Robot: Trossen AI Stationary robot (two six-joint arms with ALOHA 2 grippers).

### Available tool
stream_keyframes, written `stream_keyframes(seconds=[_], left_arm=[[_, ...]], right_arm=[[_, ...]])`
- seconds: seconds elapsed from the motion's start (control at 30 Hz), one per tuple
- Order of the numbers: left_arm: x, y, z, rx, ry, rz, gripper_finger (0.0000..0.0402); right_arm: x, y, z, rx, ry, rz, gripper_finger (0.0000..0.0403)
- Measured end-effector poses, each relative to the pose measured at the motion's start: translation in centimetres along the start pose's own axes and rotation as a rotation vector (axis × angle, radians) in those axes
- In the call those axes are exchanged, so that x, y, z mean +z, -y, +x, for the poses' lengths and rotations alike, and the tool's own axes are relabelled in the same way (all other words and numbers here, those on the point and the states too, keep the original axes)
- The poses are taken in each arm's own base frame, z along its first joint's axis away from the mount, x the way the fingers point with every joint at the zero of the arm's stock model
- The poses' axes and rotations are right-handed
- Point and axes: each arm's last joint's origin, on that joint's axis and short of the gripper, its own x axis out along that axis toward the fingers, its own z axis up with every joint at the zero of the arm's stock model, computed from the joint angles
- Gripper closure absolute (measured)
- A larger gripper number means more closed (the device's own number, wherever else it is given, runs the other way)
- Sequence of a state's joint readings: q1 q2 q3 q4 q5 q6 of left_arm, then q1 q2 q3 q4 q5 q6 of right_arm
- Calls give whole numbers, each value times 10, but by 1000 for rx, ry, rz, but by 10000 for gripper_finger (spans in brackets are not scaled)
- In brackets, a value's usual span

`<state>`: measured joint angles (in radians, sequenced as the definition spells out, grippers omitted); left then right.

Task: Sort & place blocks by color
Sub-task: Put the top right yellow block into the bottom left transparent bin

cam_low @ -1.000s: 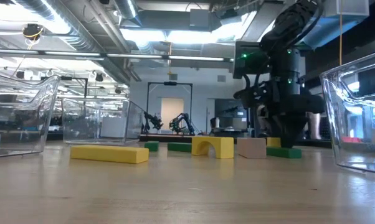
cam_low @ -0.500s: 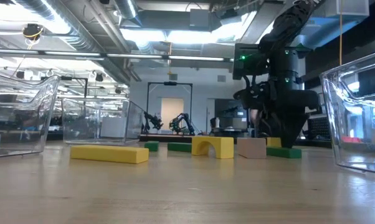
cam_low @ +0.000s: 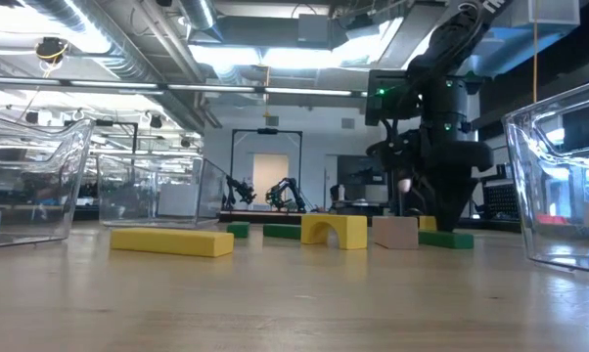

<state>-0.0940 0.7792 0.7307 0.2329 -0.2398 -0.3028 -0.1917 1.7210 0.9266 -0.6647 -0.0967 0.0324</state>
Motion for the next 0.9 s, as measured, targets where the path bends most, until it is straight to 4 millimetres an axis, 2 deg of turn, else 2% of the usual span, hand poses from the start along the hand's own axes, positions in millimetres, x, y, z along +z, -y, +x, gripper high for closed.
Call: stream_keyframes(seconds=[0.43, 0.9], left_arm=[[0, 0, 0, 0, 0, 0, 198], [0, 0, 0, 0, 0, 0, 198]], right_arm=[[5, 0, 0, -7, 51, 36, 190], [4, 0, 0, -20, 40, -20, 190]])
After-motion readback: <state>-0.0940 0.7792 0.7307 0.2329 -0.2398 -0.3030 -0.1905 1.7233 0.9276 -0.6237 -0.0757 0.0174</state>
